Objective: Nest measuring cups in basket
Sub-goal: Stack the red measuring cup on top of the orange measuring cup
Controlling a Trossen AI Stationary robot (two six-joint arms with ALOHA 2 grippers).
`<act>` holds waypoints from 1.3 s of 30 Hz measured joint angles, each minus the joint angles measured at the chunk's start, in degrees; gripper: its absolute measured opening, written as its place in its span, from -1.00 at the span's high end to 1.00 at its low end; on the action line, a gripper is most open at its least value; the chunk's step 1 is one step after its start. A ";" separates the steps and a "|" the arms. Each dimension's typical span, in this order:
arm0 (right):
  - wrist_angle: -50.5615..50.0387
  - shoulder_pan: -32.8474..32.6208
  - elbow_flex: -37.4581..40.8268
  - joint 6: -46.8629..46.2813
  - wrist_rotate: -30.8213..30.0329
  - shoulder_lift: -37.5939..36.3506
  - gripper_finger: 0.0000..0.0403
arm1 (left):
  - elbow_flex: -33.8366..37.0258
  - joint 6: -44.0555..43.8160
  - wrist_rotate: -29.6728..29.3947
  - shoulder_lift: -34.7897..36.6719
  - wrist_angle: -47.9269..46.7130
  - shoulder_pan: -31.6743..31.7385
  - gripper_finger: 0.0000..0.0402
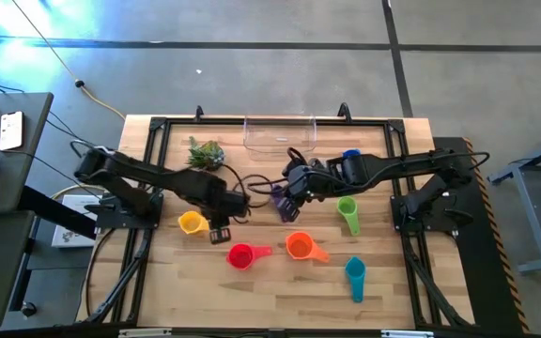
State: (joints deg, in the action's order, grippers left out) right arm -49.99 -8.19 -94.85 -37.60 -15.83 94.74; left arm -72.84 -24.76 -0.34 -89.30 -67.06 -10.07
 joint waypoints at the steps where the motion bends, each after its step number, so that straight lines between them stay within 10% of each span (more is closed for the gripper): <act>1: 0.54 0.00 0.00 0.02 0.31 0.00 0.55 | 0.00 -0.64 -0.43 1.35 -0.83 -0.02 0.57; 39: 30.40 -0.98 0.11 21.14 13.02 19.96 0.28 | 0.00 -14.18 -10.55 33.01 -13.69 -0.15 0.57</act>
State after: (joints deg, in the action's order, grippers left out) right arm -19.59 -9.17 -94.74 -16.46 -2.81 114.69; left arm -72.84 -38.94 -10.89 -56.30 -80.75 -10.22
